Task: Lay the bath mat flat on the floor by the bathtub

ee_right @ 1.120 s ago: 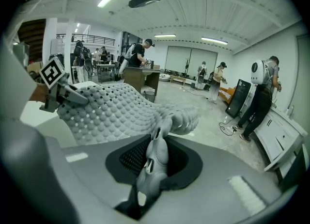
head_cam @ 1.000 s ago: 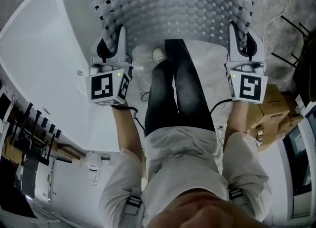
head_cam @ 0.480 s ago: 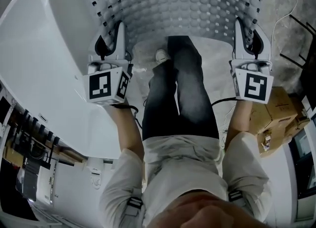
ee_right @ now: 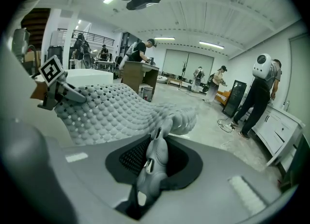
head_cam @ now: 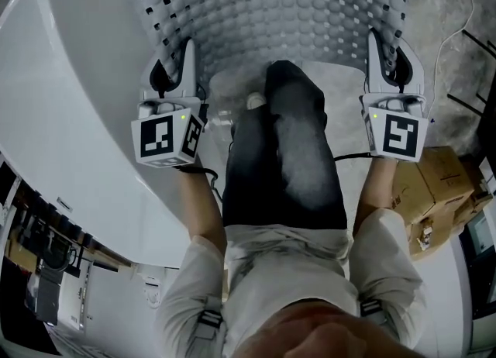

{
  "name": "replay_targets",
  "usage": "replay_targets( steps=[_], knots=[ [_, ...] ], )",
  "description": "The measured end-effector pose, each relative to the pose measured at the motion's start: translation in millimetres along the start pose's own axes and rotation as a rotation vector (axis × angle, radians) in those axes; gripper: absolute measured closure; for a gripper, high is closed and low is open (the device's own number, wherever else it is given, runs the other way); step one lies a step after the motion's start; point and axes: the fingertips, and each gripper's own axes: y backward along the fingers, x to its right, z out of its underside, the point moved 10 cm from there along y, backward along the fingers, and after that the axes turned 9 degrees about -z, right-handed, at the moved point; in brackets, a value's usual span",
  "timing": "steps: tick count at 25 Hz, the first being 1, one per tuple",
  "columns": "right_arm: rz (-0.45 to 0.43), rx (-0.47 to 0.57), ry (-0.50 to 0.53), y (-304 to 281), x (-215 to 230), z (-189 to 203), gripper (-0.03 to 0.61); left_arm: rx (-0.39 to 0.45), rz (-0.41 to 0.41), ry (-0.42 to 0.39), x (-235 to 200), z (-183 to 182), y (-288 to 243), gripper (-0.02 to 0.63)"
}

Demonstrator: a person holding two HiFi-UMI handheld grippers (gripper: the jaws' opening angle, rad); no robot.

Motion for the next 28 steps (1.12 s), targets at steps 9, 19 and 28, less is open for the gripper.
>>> replay_targets(
  steps=[9, 19, 28],
  knots=[
    [0.038, 0.060, 0.030, -11.5, -4.3, 31.5, 0.512, 0.090, 0.003, -0.047, -1.5, 19.1, -18.0, 0.509],
    [0.079, 0.077, 0.042, -18.7, -8.8, 50.5, 0.512, 0.141, 0.008, -0.067, -7.8, 36.6, -29.5, 0.508],
    [0.081, 0.202, 0.085, 66.0, -35.1, -6.3, 0.512, 0.239, -0.034, -0.133, -1.0, -16.2, 82.5, 0.509]
  ],
)
